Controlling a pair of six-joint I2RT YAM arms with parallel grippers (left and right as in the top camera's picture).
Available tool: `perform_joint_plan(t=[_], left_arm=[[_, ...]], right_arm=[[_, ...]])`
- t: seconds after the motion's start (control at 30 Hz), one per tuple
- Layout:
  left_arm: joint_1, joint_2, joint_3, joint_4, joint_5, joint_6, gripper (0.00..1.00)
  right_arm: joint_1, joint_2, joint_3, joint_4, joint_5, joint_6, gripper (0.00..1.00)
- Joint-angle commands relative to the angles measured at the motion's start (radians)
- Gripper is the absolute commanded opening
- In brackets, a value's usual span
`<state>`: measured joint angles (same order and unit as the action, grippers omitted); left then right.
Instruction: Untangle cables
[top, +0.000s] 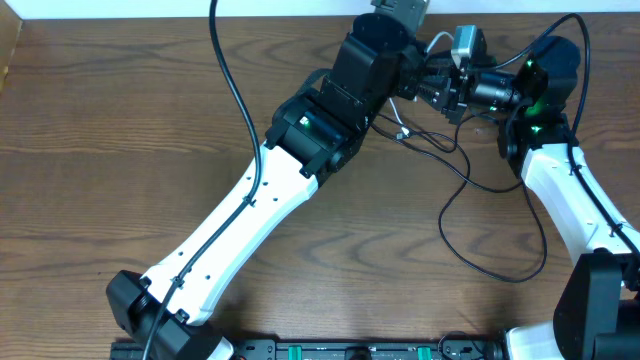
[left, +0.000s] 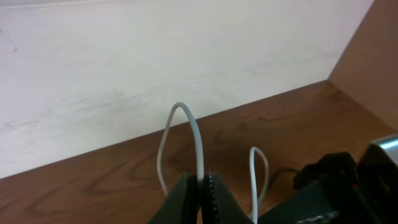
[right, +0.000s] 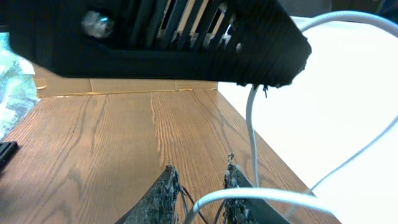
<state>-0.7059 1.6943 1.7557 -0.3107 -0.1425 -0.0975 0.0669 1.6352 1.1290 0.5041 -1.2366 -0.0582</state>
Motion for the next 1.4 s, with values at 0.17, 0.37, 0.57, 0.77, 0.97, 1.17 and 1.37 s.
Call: perform_joint_plan(t=[0.17, 0.37, 0.57, 0.77, 0.97, 1.17, 1.37], left_arm=[[0.002, -0.015, 0.011, -0.019, 0.116, -0.028, 0.08], [-0.015, -0.015, 0.011, -0.040, 0.214, -0.027, 0.08], [-0.031, -0.015, 0.011, -0.021, 0.282, -0.027, 0.08], [-0.030, -0.015, 0.011, -0.018, 0.253, -0.027, 0.08], [-0.030, -0.015, 0.011, -0.024, 0.124, -0.027, 0.59], [-0.026, -0.015, 0.011, -0.068, 0.080, -0.028, 0.94], [-0.024, -0.015, 0.011, -0.169, -0.010, -0.027, 0.95]], right_arm=[[-0.002, -0.010, 0.015, 0.000, 0.059, 0.001, 0.33], [-0.001, -0.010, 0.015, 0.001, 0.080, -0.010, 0.36], [0.000, -0.010, 0.015, 0.001, 0.083, -0.010, 0.15], [0.000, -0.010, 0.015, 0.001, 0.082, -0.010, 0.01], [-0.004, -0.010, 0.015, 0.005, 0.085, -0.010, 0.01], [-0.060, -0.010, 0.015, 0.119, 0.154, 0.060, 0.01], [-0.179, -0.010, 0.015, 0.185, 0.238, 0.089, 0.01]])
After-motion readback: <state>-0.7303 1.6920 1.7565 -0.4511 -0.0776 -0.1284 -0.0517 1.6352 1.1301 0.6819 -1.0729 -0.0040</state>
